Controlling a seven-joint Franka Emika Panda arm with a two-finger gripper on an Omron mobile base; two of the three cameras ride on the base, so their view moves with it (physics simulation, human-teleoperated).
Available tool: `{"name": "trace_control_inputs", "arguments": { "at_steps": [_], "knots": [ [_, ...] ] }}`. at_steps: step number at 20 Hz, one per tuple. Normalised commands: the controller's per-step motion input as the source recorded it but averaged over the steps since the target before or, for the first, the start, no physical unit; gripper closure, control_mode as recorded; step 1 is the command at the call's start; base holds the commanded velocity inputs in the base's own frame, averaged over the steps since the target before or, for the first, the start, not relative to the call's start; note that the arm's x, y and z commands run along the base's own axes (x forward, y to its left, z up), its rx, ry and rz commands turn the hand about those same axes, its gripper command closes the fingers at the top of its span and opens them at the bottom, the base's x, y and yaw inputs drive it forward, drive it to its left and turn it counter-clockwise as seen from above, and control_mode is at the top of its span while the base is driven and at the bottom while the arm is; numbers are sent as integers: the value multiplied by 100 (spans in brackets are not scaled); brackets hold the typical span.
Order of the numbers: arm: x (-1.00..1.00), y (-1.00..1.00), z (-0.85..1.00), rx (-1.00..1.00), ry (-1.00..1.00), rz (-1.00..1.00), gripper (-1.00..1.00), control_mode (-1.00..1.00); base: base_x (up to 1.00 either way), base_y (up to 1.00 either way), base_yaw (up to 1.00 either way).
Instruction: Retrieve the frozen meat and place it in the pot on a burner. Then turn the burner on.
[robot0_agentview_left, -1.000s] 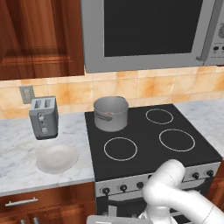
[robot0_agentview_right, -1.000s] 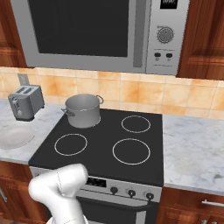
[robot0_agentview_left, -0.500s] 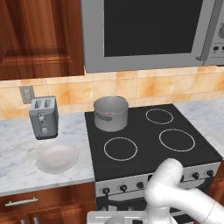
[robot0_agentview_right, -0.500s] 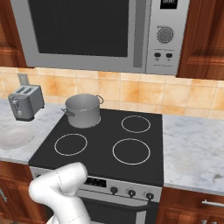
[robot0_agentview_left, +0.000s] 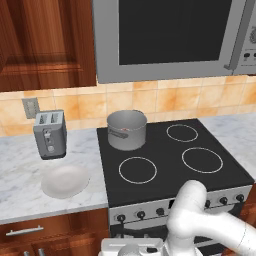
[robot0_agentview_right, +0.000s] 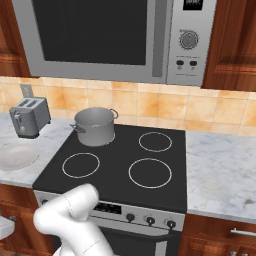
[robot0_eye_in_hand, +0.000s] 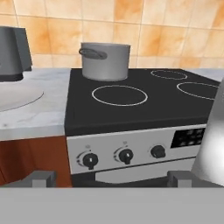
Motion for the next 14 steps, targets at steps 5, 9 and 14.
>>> {"name": "trace_control_inputs", "arguments": {
  "at_steps": [5,9,14],
  "knots": [
    [9,-14,-34,-4,-1,0,-100,-100,0,0,0],
    [11,-4,-26,-4,0,0,-100,-100,0,0,0],
    [9,-5,-22,-3,0,0,-100,-100,0,0,0]
  ]
}}
